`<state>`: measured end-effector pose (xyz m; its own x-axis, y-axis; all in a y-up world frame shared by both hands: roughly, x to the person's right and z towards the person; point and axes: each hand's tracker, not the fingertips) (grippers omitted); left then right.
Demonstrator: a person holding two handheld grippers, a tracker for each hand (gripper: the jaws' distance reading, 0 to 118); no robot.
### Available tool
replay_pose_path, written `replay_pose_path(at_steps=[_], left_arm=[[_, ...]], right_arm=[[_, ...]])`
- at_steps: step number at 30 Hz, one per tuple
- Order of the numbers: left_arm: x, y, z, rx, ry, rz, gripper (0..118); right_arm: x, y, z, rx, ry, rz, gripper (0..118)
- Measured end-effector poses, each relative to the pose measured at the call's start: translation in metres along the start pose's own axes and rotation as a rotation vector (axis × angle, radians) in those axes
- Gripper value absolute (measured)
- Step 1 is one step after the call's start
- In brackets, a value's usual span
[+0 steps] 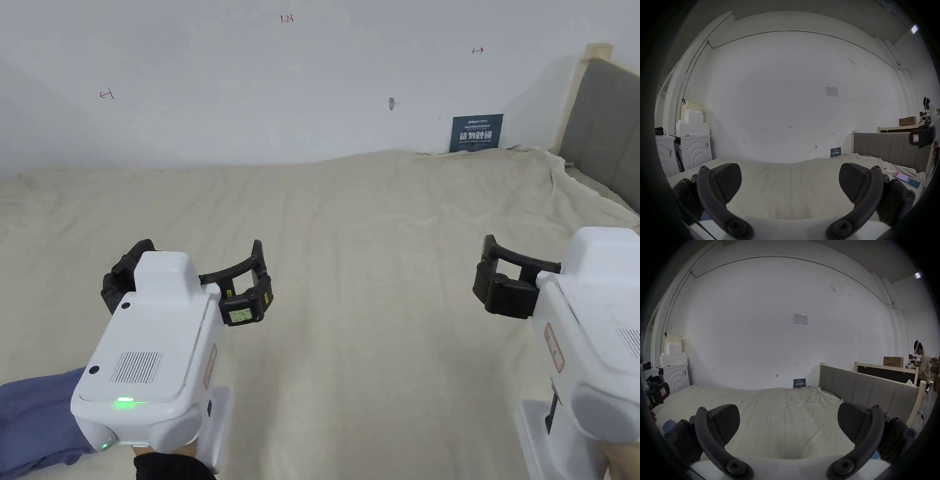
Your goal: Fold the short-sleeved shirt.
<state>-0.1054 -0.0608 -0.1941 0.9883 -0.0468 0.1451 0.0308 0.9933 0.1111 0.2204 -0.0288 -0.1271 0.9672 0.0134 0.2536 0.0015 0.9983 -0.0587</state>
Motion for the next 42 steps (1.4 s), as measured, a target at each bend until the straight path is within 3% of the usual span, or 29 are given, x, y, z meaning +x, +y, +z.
replay_pose_path(at_steps=[42], left_arm=[[-0.0007, -0.0005, 0.0040, -0.005, 0.001, -0.006, 118]], right_arm=[[0.0029, -0.0018, 0.0021, 0.005, 0.010, 0.009, 118]])
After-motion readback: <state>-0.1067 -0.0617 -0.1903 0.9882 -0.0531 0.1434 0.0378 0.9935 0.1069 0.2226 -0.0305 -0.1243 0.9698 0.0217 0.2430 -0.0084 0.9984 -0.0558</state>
